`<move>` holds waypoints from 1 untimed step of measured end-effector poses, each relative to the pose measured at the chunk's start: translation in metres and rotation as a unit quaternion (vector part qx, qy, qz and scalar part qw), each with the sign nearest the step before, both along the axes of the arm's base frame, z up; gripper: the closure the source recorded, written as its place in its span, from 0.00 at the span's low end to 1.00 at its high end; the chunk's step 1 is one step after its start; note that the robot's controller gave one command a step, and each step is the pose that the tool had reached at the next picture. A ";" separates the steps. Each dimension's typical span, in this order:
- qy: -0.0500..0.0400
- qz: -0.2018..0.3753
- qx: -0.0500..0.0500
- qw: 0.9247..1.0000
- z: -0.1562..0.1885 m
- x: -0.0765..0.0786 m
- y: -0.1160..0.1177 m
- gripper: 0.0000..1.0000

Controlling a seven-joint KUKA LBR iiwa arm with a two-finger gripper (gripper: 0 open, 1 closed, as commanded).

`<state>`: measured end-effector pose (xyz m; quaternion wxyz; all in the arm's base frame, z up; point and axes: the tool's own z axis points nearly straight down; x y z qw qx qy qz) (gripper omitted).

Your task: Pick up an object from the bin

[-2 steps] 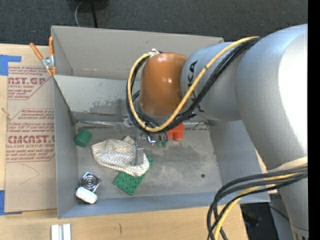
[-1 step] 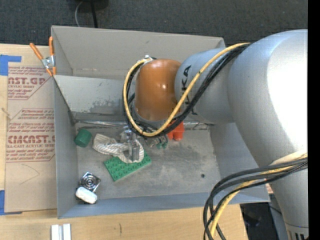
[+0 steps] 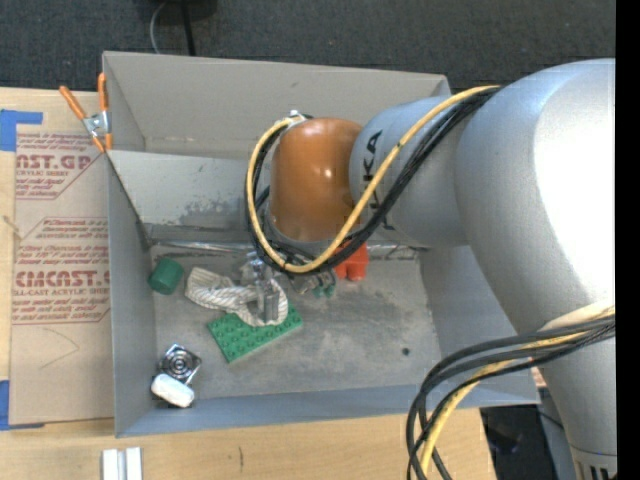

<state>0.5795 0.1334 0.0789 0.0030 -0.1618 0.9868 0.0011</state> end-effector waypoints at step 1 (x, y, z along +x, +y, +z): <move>-0.006 0.018 0.001 1.000 0.178 0.005 0.007 1.00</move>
Offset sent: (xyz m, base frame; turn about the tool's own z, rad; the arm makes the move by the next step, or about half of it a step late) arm 0.0000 0.0000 0.0000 0.0000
